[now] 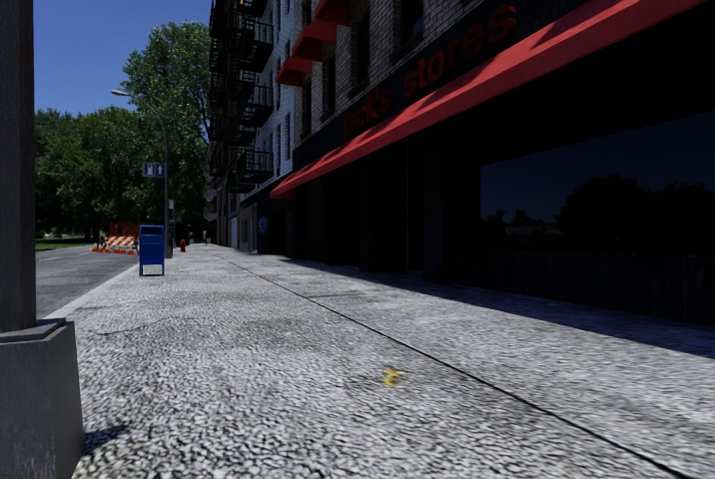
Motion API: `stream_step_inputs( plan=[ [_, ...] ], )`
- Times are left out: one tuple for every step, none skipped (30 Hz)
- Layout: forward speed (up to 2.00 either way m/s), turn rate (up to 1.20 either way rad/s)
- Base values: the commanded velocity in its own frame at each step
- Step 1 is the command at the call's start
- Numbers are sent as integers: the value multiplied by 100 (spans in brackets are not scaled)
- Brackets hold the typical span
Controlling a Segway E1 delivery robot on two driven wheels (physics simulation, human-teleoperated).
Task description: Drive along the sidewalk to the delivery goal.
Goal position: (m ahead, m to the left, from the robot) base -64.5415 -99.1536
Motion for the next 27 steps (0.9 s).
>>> stream_step_inputs(
  plan=[
    [0, 0],
    [0, 0],
    [0, 0],
    [0, 0],
    [0, 0],
    [0, 0],
    [0, 0],
    [0, 0],
    [0, 0],
    [0, 0],
    [0, 0],
    [0, 0],
    [0, 0],
    [0, 0],
    [0, 0],
    [1, 0],
    [1, 0],
    [25, 0],
    [42, 0],
    [58, 0],
    [58, 0],
    [72, 0],
    [110, 0],
    [110, 0],
    [127, 0],
    [130, 0],
    [131, 0]
  ],
)
